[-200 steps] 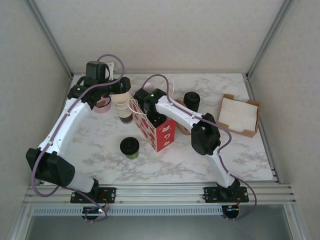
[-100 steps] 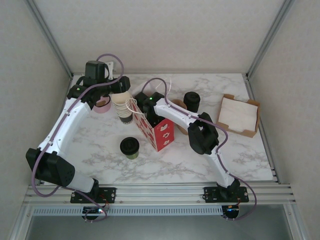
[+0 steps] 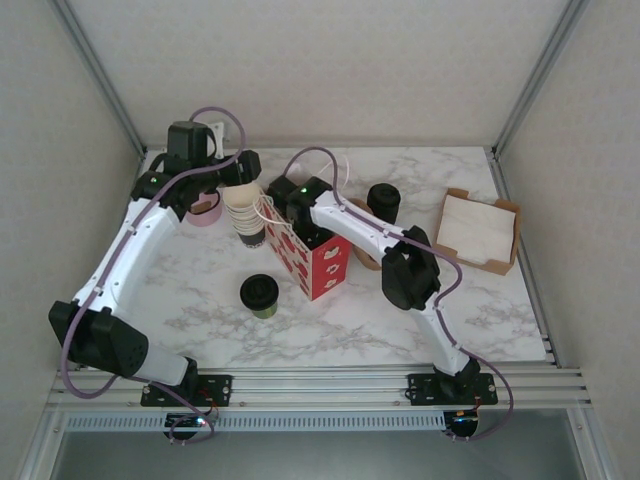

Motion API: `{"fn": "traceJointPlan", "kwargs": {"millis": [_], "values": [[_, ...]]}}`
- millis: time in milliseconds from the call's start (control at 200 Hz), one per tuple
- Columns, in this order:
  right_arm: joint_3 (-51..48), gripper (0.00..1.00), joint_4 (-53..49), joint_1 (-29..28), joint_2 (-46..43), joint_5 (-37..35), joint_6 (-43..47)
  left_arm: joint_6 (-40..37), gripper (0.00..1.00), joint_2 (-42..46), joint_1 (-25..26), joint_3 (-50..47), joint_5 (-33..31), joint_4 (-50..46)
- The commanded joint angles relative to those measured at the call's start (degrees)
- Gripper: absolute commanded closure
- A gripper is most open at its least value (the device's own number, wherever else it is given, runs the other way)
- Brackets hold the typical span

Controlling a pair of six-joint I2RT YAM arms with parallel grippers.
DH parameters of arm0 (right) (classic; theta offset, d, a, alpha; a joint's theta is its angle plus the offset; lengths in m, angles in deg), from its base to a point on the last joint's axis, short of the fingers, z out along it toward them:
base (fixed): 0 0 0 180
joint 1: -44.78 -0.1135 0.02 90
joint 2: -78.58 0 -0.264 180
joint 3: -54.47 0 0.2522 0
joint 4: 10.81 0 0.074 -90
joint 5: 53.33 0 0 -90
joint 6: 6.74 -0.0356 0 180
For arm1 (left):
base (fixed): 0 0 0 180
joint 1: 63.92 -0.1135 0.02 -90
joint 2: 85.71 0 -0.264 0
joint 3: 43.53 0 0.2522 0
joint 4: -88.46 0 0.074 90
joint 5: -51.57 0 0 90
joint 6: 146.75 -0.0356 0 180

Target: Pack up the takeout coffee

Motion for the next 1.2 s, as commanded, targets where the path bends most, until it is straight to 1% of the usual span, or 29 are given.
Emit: {"fn": "traceJointPlan", "kwargs": {"millis": [0,190,305,486,716,866,1011,1197], "values": [[3.3,0.42,-3.0,-0.6,-4.7,-1.7,-0.4,0.9,0.22,2.2,-0.6,-0.8,-0.2,1.2],[6.5,0.35,-4.7,-0.6,-7.3,-2.0,-0.1,1.4,0.19,3.1,-0.6,-1.1,-0.4,1.6],[8.9,0.32,-5.6,-0.6,-9.1,-2.0,0.2,1.8,0.13,4.6,-0.6,-1.2,-1.1,2.1],[11.3,0.21,-5.8,-0.6,-12.9,-1.8,0.7,2.7,0.01,8.5,-0.5,-1.7,-1.9,3.7],[11.2,0.1,-3.8,-0.6,-19.6,0.1,1.3,4.1,0.0,14.4,-0.6,-3.1,-1.5,6.2],[6.9,0.01,-0.3,-0.6,-26.1,1.6,1.4,4.8,0.0,18.3,-0.6,-4.4,-1.5,6.7],[-0.5,0.01,4.0,-0.6,-33.8,2.5,1.4,5.8,0.0,22.7,-0.5,-6.7,-2.6,6.1],[-14.8,0.01,10.1,-0.6,-45.3,3.6,0.8,8.6,0.0,29.9,-0.5,-12.0,-5.4,5.9]]}}
